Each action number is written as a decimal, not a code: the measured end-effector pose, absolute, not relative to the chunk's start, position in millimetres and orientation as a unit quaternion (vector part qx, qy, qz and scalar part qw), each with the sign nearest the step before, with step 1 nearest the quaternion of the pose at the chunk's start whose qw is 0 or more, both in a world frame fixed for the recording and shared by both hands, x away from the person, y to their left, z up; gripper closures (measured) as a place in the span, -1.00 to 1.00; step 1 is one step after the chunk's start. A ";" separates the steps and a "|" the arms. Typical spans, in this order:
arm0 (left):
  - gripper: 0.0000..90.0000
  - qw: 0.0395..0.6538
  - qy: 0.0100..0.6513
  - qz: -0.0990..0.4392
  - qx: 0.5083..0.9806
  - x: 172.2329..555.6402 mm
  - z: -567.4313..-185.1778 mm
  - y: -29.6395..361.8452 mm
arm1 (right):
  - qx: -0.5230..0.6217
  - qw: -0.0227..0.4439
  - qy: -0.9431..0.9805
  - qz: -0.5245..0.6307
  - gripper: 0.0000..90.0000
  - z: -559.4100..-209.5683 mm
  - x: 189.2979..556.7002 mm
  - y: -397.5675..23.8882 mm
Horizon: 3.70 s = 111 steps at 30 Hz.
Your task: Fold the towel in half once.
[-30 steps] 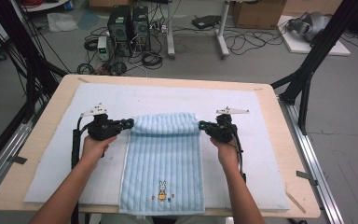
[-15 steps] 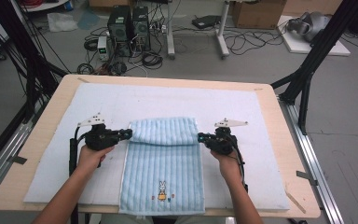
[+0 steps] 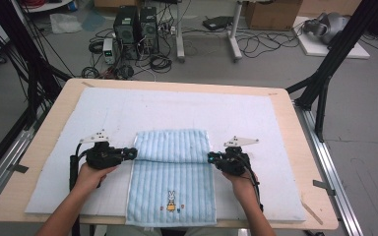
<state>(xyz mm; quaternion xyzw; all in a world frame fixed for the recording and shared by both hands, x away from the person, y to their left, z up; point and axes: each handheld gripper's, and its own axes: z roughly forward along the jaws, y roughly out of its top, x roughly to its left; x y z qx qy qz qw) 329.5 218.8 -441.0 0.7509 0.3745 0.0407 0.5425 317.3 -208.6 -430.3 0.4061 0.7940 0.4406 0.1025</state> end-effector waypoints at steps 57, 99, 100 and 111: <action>0.83 0.506 0.414 0.079 0.752 395.4 -423.1 178.8 | 0.481 0.123 0.730 0.469 -0.15 -424.4 336.0 -235.7; 0.83 0.569 0.386 0.024 0.726 353.5 -408.8 203.5 | 0.379 0.127 0.794 0.458 0.90 -401.2 349.9 -193.3; 0.83 0.570 0.384 0.021 0.726 351.1 -410.2 204.7 | 0.376 0.120 0.796 0.459 0.90 -402.4 345.0 -194.8; 0.82 0.551 0.378 -0.007 0.744 321.9 -428.9 207.4 | 0.356 0.088 0.809 0.459 0.90 -414.8 313.6 -202.1</action>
